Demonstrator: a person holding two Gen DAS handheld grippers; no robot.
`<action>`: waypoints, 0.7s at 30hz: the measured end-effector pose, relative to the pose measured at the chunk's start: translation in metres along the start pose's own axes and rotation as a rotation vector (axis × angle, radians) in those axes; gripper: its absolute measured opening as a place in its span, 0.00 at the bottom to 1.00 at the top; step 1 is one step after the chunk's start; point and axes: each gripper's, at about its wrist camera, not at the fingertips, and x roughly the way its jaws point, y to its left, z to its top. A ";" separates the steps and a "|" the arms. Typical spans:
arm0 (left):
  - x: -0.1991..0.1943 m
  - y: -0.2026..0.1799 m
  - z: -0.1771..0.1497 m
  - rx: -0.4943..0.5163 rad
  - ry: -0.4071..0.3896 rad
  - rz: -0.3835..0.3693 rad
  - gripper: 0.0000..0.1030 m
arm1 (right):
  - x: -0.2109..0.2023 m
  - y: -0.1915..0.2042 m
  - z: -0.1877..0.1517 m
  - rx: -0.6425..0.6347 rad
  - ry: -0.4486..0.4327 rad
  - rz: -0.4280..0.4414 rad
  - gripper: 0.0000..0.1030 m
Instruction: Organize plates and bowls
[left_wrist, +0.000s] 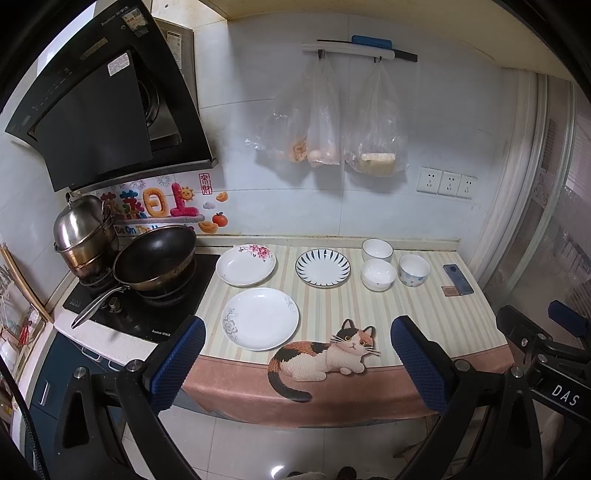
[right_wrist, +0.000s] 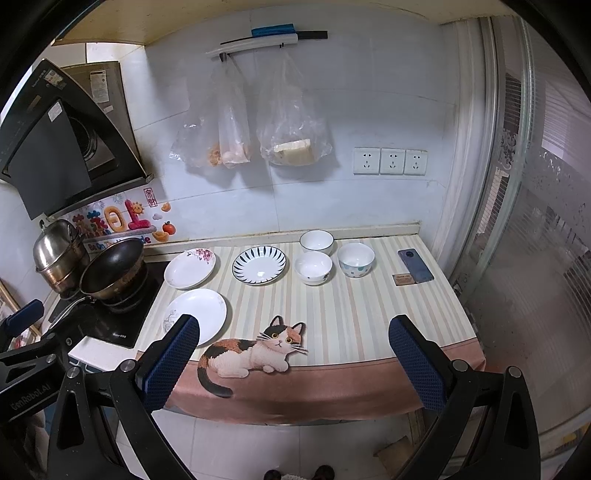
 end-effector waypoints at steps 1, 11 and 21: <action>-0.001 0.000 0.000 0.000 0.002 0.000 1.00 | 0.000 0.001 0.000 -0.002 0.000 0.000 1.00; -0.001 0.000 0.000 0.003 0.001 0.000 1.00 | 0.002 -0.001 0.000 0.000 0.005 -0.002 1.00; 0.000 0.001 0.006 -0.001 -0.008 0.002 1.00 | 0.000 0.000 -0.002 0.001 -0.006 0.000 1.00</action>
